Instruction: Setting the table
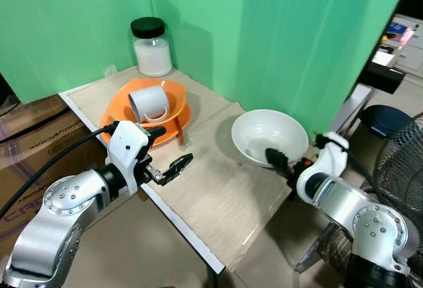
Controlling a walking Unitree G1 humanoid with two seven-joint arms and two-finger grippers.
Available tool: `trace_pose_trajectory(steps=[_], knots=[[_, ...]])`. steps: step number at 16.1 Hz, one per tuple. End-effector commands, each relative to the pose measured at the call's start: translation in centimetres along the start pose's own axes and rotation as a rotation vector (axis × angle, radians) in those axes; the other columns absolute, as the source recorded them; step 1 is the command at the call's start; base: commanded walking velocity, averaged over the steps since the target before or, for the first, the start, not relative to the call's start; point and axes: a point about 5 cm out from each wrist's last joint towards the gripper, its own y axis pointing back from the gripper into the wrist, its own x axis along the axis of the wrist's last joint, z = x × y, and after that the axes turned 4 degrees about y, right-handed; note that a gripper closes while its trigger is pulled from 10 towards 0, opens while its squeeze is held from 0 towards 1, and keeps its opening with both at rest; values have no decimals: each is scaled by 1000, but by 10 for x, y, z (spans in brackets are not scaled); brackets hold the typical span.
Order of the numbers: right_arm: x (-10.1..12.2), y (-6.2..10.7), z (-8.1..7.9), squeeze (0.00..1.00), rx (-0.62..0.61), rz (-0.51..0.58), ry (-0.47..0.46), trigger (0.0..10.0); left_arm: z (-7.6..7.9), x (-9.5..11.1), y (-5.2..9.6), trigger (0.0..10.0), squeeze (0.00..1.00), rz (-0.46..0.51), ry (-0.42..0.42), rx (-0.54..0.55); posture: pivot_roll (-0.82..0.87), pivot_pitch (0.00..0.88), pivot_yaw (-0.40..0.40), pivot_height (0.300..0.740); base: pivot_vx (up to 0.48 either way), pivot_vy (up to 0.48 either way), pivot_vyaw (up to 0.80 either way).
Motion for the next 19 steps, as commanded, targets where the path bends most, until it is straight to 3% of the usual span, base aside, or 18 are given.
trace_pose_trajectory(steps=[1,2,10,19], knots=[[2,-1,-3,0,8,-13,-14,1647,3,2,3,10000,0,-4,-1,-32,73,0,11,740,0,0,0],[3,-4,-5,0,14,-22,-46,0,5,2,5,10000,0,-16,7,-67,73,0,11,740,0,0,0],[6,-12,-3,0,-18,-13,-165,0,19,0,14,10000,0,-55,96,-266,78,0,8,740,0,0,0],[7,-15,0,0,-36,-5,-160,0,19,1,16,10000,0,-59,100,-267,76,0,7,740,0,0,0]])
